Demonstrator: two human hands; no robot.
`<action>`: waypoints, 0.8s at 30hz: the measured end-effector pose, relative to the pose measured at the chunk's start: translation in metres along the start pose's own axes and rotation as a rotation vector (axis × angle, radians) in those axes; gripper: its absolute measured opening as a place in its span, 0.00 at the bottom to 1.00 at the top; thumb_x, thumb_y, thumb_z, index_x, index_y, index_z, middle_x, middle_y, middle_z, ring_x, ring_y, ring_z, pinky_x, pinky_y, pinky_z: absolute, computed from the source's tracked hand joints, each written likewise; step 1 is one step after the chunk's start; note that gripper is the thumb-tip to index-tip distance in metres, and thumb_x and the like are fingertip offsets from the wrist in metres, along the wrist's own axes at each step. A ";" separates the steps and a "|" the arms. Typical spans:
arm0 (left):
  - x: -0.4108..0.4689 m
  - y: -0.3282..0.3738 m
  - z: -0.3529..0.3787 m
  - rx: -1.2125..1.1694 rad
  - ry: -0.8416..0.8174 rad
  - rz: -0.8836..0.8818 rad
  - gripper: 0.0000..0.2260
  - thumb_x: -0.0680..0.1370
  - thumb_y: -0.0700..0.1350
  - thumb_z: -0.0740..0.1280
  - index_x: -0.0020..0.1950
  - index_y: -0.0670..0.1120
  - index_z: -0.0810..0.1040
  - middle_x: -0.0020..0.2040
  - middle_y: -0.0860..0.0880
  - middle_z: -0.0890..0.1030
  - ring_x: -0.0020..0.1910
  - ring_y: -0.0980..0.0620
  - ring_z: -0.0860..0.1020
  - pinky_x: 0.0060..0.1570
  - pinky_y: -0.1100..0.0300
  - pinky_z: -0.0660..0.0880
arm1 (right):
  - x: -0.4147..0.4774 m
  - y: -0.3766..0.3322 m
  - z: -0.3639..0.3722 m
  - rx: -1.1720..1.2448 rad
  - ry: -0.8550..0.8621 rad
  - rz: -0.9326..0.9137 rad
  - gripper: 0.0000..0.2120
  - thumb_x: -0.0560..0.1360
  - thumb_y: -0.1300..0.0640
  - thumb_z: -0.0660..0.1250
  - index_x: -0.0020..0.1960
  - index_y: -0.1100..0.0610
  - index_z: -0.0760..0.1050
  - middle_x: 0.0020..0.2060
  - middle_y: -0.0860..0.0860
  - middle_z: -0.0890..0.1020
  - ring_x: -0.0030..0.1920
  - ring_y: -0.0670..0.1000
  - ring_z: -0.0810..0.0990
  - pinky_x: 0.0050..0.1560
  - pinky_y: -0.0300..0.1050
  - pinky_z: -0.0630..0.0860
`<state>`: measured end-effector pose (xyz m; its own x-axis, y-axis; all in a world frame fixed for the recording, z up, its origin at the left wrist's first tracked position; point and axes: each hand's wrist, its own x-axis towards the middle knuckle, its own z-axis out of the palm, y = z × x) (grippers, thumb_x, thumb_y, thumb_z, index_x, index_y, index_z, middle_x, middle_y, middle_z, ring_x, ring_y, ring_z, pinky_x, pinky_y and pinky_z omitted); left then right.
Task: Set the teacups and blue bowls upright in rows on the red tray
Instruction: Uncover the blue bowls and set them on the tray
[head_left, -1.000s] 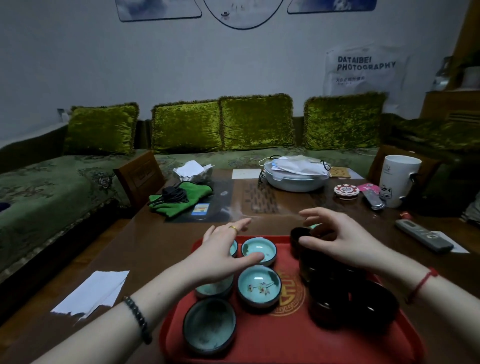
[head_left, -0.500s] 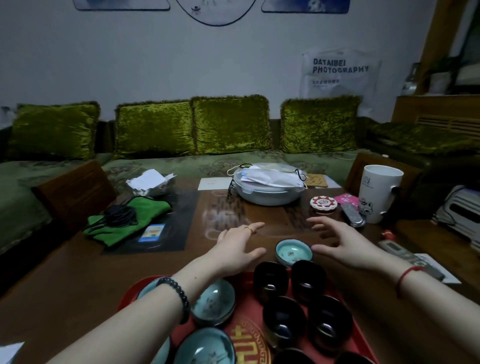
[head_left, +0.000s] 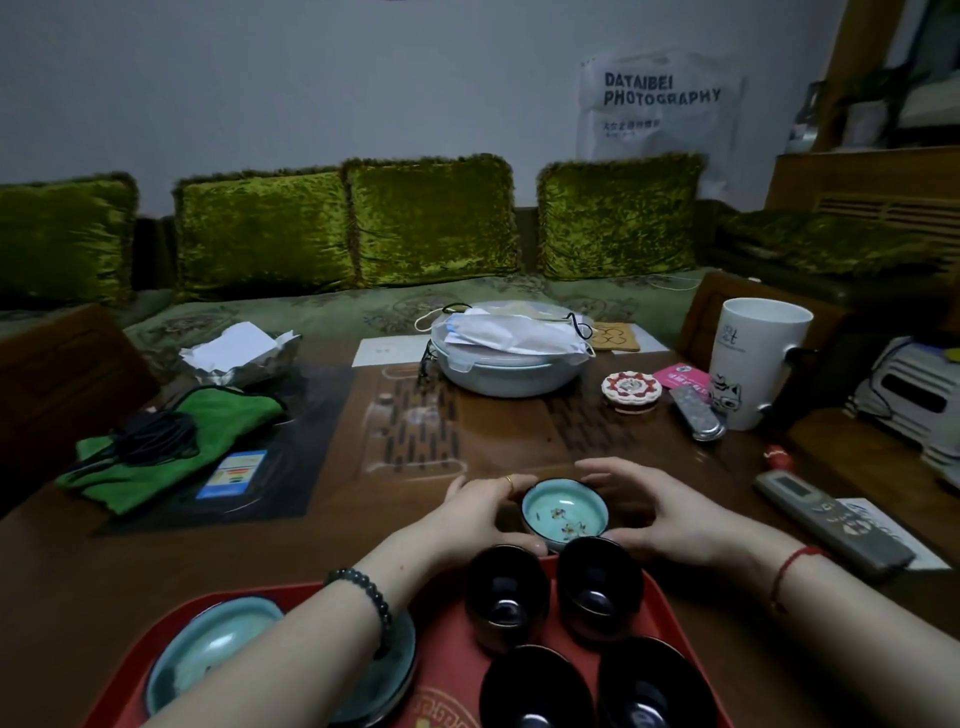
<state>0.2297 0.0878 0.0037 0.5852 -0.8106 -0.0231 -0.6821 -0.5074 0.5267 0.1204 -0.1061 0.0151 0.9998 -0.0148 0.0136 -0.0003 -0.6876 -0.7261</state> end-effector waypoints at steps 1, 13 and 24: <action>0.001 0.000 0.002 -0.010 0.001 0.001 0.33 0.69 0.52 0.72 0.70 0.50 0.63 0.67 0.51 0.73 0.67 0.55 0.68 0.73 0.45 0.52 | 0.000 0.001 0.001 0.012 0.005 -0.008 0.31 0.66 0.63 0.73 0.62 0.44 0.64 0.58 0.44 0.74 0.57 0.34 0.72 0.56 0.20 0.65; -0.017 0.005 -0.027 -0.161 0.192 0.048 0.33 0.67 0.49 0.74 0.69 0.48 0.65 0.68 0.49 0.72 0.68 0.52 0.68 0.71 0.54 0.62 | -0.003 -0.038 -0.003 0.240 0.093 -0.134 0.27 0.67 0.70 0.70 0.59 0.49 0.68 0.58 0.50 0.75 0.56 0.39 0.75 0.50 0.31 0.75; -0.110 0.040 -0.081 -0.326 0.393 0.178 0.27 0.67 0.47 0.74 0.62 0.58 0.69 0.59 0.57 0.77 0.59 0.66 0.73 0.58 0.74 0.68 | -0.051 -0.137 -0.002 0.271 0.127 -0.302 0.27 0.68 0.67 0.70 0.63 0.51 0.67 0.62 0.52 0.75 0.57 0.47 0.78 0.60 0.43 0.75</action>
<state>0.1732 0.1805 0.0959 0.6358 -0.6732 0.3775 -0.6507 -0.2045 0.7313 0.0693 -0.0126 0.1147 0.9438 0.0567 0.3258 0.3143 -0.4596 -0.8307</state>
